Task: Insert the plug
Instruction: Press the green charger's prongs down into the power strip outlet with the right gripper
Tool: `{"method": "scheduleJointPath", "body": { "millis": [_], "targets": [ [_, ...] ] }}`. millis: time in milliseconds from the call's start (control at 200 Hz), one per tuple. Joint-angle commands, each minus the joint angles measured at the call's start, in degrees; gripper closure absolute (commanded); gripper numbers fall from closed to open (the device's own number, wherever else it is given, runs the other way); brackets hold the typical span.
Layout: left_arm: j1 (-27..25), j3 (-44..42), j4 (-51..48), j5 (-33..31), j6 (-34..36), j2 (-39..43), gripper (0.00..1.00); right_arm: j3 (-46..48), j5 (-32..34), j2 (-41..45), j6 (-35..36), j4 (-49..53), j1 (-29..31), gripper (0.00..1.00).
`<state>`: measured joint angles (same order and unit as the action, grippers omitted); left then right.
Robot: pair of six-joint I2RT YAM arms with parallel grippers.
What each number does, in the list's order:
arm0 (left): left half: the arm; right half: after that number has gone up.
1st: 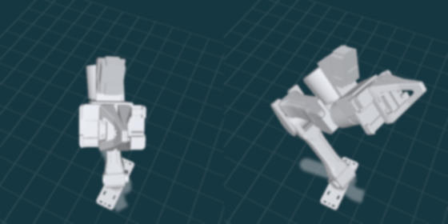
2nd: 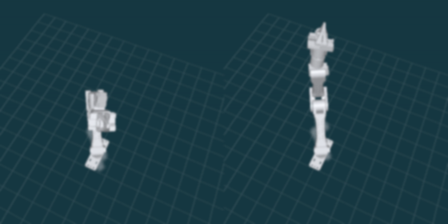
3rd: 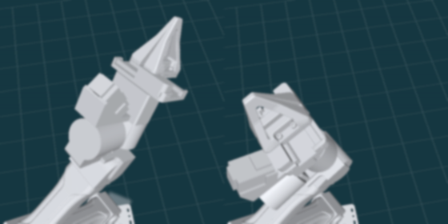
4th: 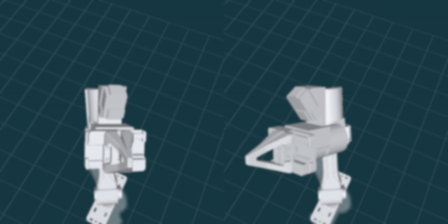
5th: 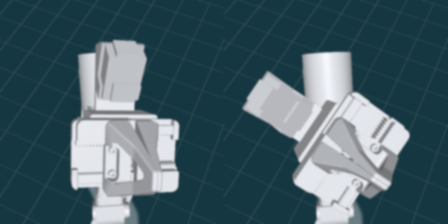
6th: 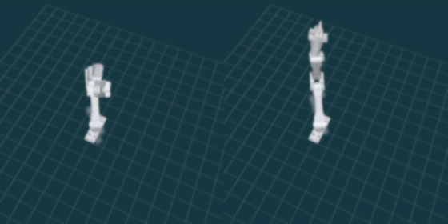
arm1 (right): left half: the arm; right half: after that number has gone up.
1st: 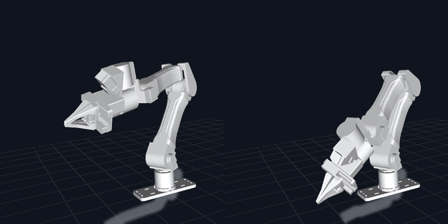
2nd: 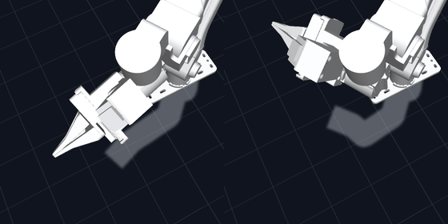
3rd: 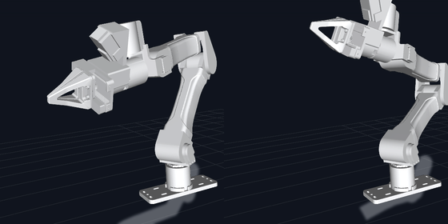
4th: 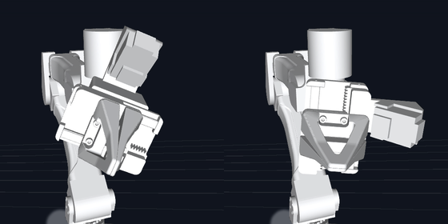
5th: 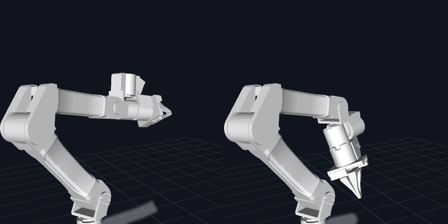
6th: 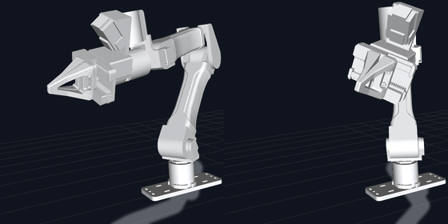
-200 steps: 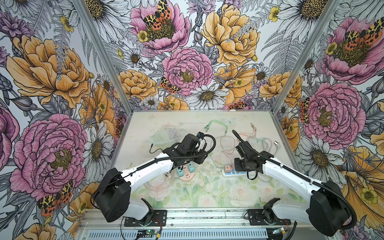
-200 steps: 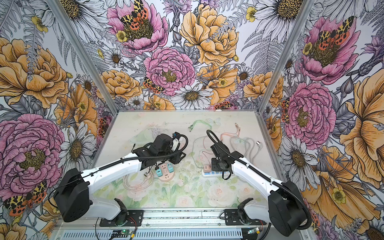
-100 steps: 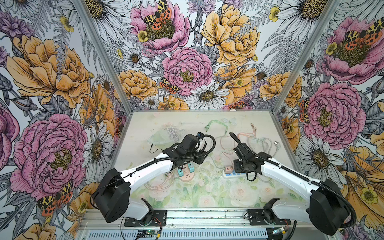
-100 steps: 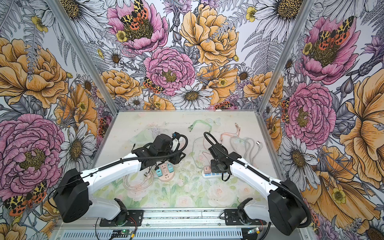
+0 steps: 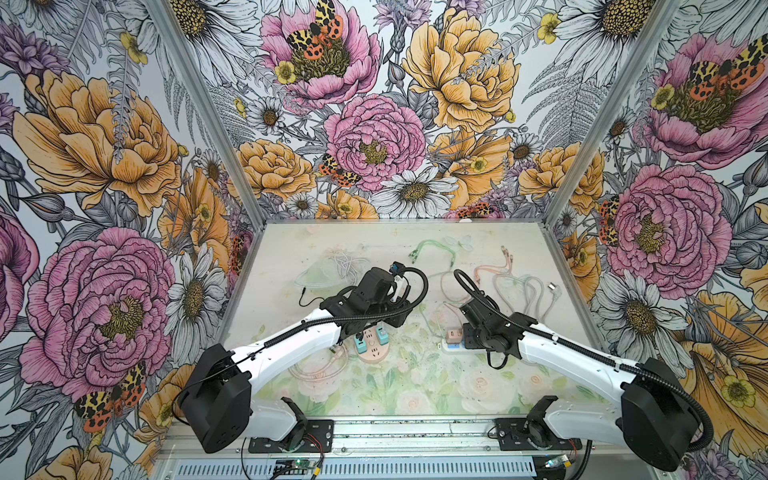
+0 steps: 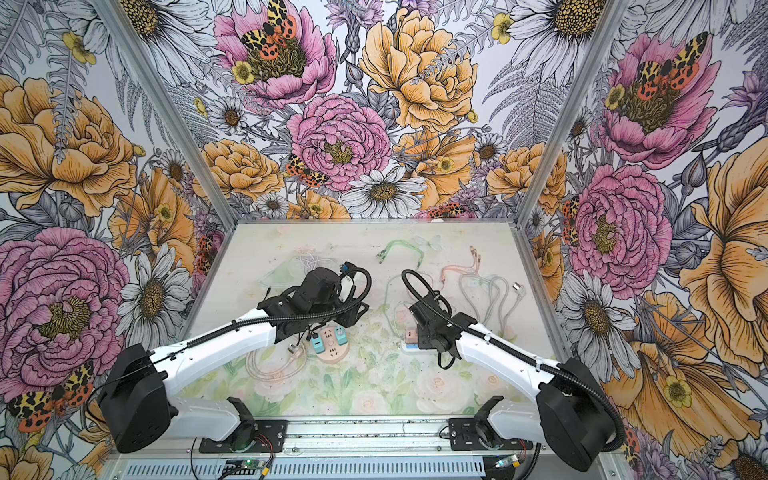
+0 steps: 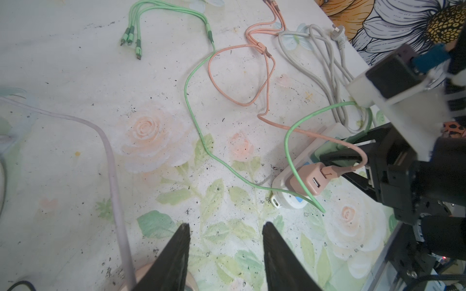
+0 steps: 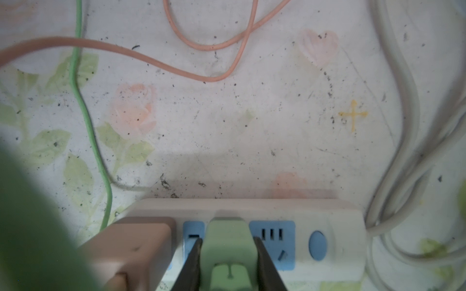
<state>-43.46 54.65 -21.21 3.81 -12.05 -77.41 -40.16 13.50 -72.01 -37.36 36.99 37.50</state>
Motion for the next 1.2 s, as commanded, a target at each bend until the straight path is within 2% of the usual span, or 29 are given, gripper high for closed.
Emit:
{"method": "scheduleJointPath", "body": {
  "millis": [0,135,320,430,651,986,1121,1196],
  "targets": [
    [0.83,-1.24,0.12,-1.69,-0.06,2.16,0.51,3.67,-4.21,-3.41,-2.69,0.00,0.56,1.00],
    [1.66,-2.38,0.14,-1.81,-0.24,3.77,0.51,2.33,-4.36,-6.91,-1.80,-4.08,0.55,1.00],
    [2.80,-3.65,-0.26,-2.63,-0.25,6.52,0.52,-1.91,-7.15,-15.92,-0.34,-10.74,0.65,1.00],
    [3.60,-4.28,-0.54,-2.28,-0.36,8.02,0.51,-4.29,-8.07,-19.68,-0.36,-11.11,0.87,1.00],
    [4.35,-5.25,-0.83,-2.49,-0.41,8.95,0.52,-5.55,-8.72,-18.54,0.32,-6.96,0.92,1.00],
    [4.35,-5.30,0.57,-1.42,-1.07,7.50,0.51,-6.87,-6.11,-16.15,0.64,-1.84,0.92,1.00],
    [4.35,-4.64,0.65,-1.48,-1.01,6.86,0.51,-8.84,-7.76,-15.82,0.89,-1.66,0.91,0.88],
    [4.33,-4.34,0.65,-1.54,-0.90,7.00,0.51,-9.73,-7.86,-15.22,0.87,-1.57,0.93,0.85]
  ]
}}
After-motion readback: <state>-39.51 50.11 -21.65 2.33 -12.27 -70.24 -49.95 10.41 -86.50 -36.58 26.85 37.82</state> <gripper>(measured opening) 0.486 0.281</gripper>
